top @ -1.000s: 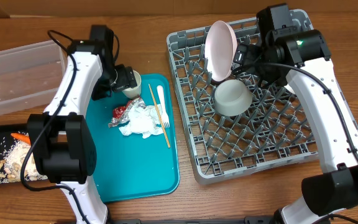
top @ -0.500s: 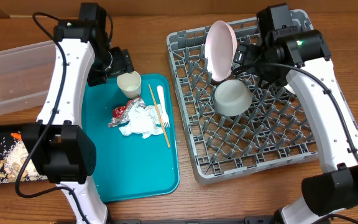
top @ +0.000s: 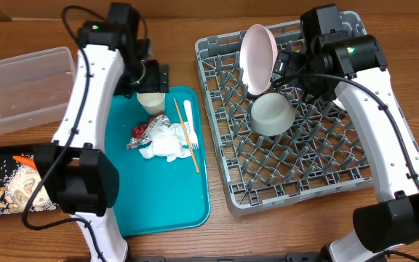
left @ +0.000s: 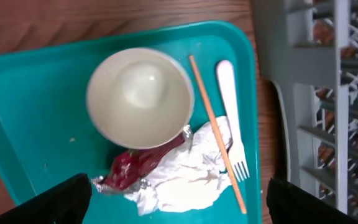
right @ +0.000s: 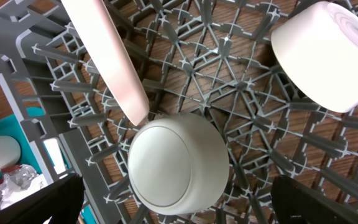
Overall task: Sort waste into correct bins and load items into the dishwasher rack
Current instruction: 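Move the left gripper to the white paper cup on the teal tray, then grasp the white paper cup with the left gripper and lift it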
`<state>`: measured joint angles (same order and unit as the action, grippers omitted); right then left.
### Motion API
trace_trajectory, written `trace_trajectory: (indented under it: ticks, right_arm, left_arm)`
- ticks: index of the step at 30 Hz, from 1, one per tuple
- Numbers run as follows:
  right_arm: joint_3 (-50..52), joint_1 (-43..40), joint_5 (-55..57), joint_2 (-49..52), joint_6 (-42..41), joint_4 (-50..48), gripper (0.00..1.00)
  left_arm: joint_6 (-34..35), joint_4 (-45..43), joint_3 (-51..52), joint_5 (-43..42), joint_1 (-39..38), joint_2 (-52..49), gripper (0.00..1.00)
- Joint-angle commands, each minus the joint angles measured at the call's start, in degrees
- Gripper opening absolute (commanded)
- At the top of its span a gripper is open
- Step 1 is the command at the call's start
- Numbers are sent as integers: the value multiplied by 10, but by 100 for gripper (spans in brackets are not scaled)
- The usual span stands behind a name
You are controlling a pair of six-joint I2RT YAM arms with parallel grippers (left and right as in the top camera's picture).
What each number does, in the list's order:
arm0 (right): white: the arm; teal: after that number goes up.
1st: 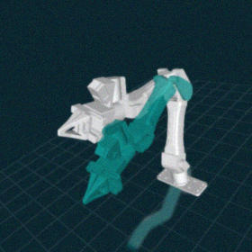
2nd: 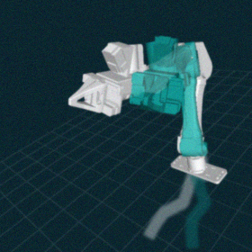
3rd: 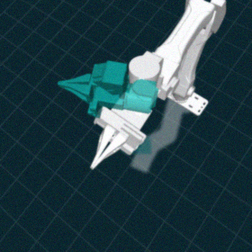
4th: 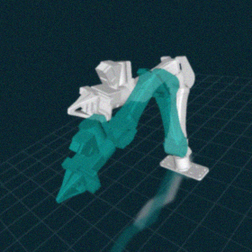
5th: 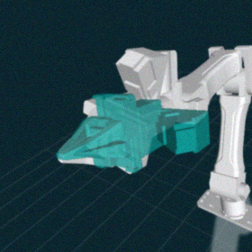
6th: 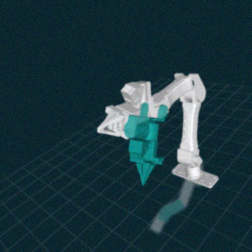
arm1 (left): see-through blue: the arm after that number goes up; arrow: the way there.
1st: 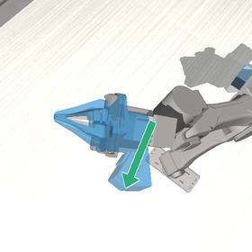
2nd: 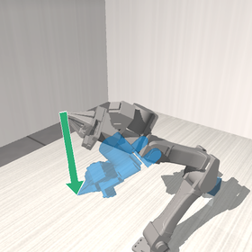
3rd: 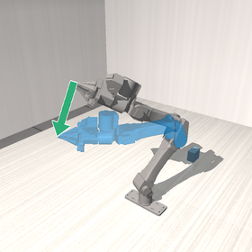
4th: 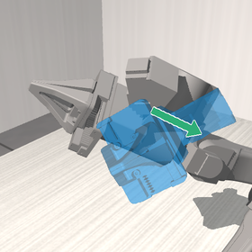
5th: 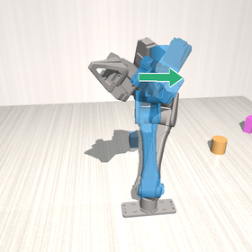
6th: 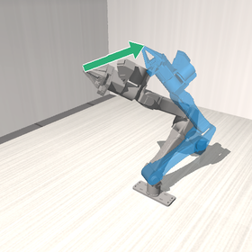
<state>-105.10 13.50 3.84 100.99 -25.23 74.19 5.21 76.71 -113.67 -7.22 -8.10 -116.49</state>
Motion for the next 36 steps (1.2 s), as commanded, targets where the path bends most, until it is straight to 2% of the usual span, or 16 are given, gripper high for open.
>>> trace_trajectory:
  ticks: [1,3,14,19,30,36]
  right_arm:
    - [-14,0,6,-9,-1,-2,100]
    - [-14,0,5,-9,-1,-2,100]
    - [-14,0,5,-9,-1,-2,100]
    - [-14,0,6,-9,-1,-2,100]
    - [-14,0,6,-9,-1,-2,100]
    - [-14,0,6,-9,-1,-2,100]
  left_arm:
    - [-47,-13,3,58,-29,-2,92]
    - [-39,-28,12,92,-42,-2,91]
    - [-39,-48,37,117,-55,-4,89]
    - [-37,-71,93,117,-55,-4,98]
    - [-52,-130,119,116,-61,-4,91]
    - [-74,-164,167,117,-62,-4,92]
